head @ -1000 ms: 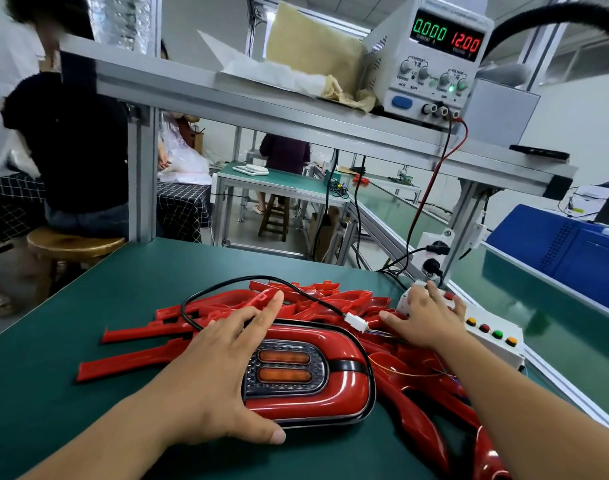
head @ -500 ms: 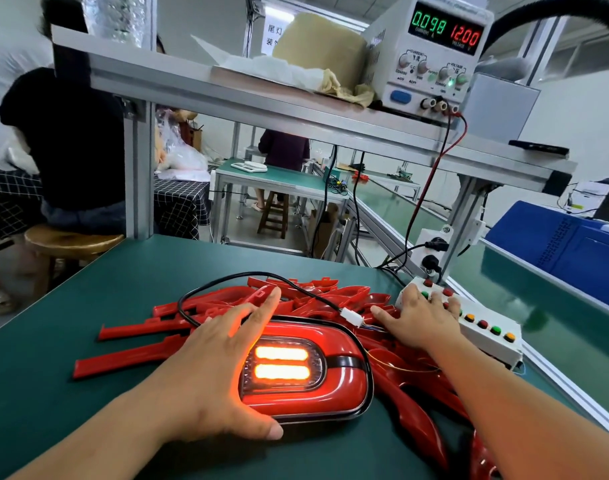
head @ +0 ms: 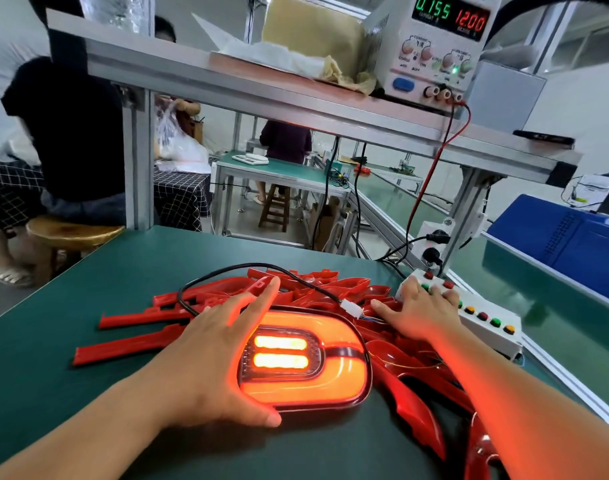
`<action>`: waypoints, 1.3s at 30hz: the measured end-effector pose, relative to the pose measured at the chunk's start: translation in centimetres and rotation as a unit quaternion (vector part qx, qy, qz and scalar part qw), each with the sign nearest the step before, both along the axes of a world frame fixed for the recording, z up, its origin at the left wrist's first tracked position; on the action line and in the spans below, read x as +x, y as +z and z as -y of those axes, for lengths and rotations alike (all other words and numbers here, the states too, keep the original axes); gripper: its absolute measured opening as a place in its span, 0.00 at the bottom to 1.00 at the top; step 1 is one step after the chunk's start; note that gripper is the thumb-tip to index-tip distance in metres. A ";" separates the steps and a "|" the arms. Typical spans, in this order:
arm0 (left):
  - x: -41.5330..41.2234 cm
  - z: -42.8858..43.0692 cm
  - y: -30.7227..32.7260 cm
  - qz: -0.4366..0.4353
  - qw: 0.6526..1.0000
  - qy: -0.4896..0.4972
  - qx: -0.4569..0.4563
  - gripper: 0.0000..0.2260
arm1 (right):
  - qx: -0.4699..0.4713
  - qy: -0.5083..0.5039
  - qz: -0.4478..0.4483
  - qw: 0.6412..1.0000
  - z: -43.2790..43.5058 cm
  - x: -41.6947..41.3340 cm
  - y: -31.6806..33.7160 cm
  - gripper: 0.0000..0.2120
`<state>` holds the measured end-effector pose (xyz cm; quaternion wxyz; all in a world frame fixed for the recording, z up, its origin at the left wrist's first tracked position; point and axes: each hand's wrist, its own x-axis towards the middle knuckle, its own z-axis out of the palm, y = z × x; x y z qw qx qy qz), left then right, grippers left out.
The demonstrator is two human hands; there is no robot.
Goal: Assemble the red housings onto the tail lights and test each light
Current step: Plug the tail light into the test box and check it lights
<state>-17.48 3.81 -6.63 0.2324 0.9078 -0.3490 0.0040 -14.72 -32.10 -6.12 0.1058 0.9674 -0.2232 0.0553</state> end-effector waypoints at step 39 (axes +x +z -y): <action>0.0 0.0 0.2 -0.014 0.999 0.007 0.047 0.59 | 0.146 0.117 0.058 0.981 -2.6 -0.3 3.5 0.20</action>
